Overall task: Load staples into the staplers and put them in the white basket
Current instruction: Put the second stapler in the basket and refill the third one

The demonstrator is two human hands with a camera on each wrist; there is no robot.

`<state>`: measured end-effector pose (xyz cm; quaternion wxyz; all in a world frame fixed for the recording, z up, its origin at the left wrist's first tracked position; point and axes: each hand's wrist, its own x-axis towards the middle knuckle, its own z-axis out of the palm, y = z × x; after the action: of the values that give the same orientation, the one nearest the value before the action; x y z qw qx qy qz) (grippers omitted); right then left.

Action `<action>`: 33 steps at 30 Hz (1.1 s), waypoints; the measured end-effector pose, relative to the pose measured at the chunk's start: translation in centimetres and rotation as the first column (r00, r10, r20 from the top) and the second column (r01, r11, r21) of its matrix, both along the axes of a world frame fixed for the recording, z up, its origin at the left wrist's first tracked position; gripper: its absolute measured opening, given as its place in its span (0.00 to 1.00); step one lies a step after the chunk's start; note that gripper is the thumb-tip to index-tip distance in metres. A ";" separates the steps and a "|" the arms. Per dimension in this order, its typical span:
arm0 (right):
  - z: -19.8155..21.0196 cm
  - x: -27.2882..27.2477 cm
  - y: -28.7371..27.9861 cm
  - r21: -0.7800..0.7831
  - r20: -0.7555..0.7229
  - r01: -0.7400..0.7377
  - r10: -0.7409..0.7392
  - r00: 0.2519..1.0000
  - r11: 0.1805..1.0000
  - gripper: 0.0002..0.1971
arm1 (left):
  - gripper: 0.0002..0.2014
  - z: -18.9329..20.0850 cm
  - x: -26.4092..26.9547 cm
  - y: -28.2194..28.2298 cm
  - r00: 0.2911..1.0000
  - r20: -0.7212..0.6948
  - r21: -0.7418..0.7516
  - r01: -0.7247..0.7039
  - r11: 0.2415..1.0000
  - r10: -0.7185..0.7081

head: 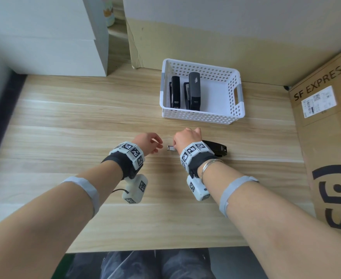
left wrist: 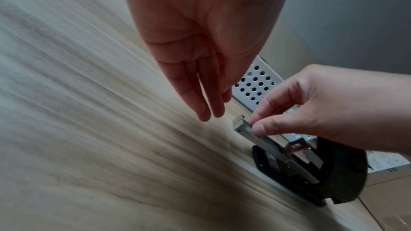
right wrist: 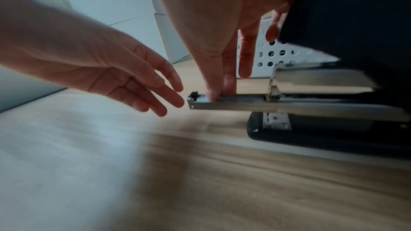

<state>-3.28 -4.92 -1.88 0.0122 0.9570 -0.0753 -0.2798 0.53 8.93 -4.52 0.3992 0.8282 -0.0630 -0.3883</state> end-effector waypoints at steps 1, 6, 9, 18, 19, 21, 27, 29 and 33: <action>0.4 -0.1 -0.3 -0.004 0.010 0.010 -0.010 1.000 1.000 0.09 | 0.13 0.1 -0.1 -0.2 1.000 -0.011 -0.002 -0.013 1.000 0.013; 2.4 -0.9 -4.4 -0.038 -0.030 0.152 -0.153 0.988 0.988 0.10 | 0.13 0.8 -0.9 -1.4 0.994 -0.085 0.004 -0.073 0.997 0.073; 2.6 -1.6 -6.8 -0.090 -0.166 0.208 -0.220 0.961 0.974 0.08 | 0.12 0.9 -1.3 -2.0 0.989 -0.089 0.026 -0.119 0.993 0.121; 1.2 -3.8 -10.0 0.017 -0.234 0.204 -0.195 0.952 0.979 0.15 | 0.13 1.1 -1.9 -3.4 0.992 0.009 0.129 -0.125 0.984 0.125; 0.9 -3.8 -10.1 0.013 -0.230 0.206 -0.197 0.953 0.979 0.14 | 0.13 1.1 -1.8 -3.5 0.991 0.006 0.140 -0.131 0.982 0.131; 0.6 -4.1 -10.3 0.000 -0.206 0.197 -0.192 0.960 0.980 0.12 | 0.13 1.0 -1.9 -4.0 0.987 -0.040 0.138 -0.146 0.979 0.153; 0.3 -4.4 -10.7 0.007 -0.199 0.159 -0.155 0.968 0.987 0.14 | 0.10 0.7 -2.2 -5.0 0.981 -0.077 0.161 -0.163 0.973 0.177; 0.1 -4.3 -10.7 0.012 -0.188 0.159 -0.154 0.970 0.987 0.14 | 0.10 0.8 -2.0 -5.2 0.977 -0.102 0.181 -0.165 0.970 0.185; 0.0 -4.2 -10.9 0.016 -0.191 0.167 -0.160 0.968 0.986 0.11 | 0.14 1.1 -2.2 -6.6 0.975 -0.157 0.172 -0.130 0.976 0.158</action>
<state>-7.52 -15.79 -1.91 -0.0193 0.9167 -0.1478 -0.3708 -1.66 2.35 -3.46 0.3622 0.8241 0.0630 -0.4310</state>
